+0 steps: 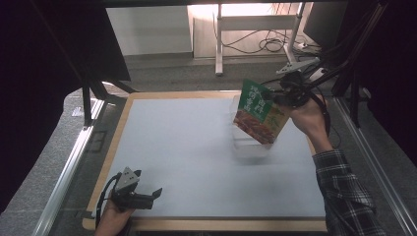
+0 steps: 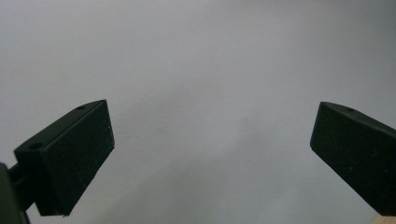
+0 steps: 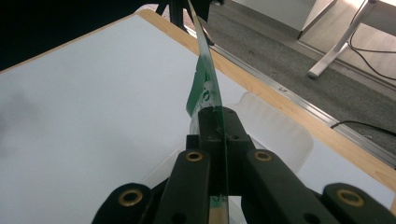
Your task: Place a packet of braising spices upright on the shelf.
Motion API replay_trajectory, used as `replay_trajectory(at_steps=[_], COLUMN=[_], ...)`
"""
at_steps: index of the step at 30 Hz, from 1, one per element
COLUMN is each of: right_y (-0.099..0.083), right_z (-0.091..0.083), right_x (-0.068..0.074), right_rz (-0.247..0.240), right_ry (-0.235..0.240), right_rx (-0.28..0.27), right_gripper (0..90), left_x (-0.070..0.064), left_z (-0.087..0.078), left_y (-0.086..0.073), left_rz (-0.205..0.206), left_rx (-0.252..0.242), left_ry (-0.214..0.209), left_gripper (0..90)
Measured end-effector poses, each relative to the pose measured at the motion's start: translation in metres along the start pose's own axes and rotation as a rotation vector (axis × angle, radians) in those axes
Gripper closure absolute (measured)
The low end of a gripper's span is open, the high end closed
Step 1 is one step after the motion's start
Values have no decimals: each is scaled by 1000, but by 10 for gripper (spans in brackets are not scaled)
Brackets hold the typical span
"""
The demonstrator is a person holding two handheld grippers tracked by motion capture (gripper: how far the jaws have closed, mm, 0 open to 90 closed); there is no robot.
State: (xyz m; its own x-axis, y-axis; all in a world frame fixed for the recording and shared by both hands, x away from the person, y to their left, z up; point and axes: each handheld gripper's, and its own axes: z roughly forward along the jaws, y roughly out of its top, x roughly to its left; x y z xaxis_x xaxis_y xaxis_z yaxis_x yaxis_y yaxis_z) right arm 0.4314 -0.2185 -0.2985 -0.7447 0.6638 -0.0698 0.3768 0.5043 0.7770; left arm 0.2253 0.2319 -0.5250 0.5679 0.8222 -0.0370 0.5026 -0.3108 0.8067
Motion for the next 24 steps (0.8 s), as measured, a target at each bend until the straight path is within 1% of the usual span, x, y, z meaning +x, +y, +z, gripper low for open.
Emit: replay_trajectory(at_steps=[5,7,9,10,11,12,13,14,16,19,22,24], right_y=[-3,-4,-5,-7,-7,-10,-10,-12,-14,-15,-14,-13], right_z=[4,3,2,-1,-1,-6,-6,-10,-13,-14,-13,-14], right_x=[-2,-4,-4,-5,-5,-4,-4,-4,-3,-1,0,0], right_rz=[9,14,16,20,20,23,23,23,22,10,2,-8], right_ry=[6,20,22,37,37,58,58,70,87,109,115,134], right_rx=[17,15,16,17,17,7,7,3,1,6,11,14], right_gripper=[896,897,896,896,896,897,897,897,896,897,896,896], left_x=[0,0,0,0,0,0,0,0,0,0,-1,0], left_z=[0,0,0,0,0,0,0,0,0,0,0,1], left_y=[0,0,0,0,0,0,0,0,0,0,0,0], left_rz=[0,0,0,1,1,0,0,0,2,3,3,-1], left_rx=[0,-1,0,1,1,1,1,1,3,5,5,2], left_ry=[0,-1,-1,-1,-1,-1,-1,-1,1,2,2,1], left_gripper=[0,0,0,0,0,0,0,0,0,0,0,0])
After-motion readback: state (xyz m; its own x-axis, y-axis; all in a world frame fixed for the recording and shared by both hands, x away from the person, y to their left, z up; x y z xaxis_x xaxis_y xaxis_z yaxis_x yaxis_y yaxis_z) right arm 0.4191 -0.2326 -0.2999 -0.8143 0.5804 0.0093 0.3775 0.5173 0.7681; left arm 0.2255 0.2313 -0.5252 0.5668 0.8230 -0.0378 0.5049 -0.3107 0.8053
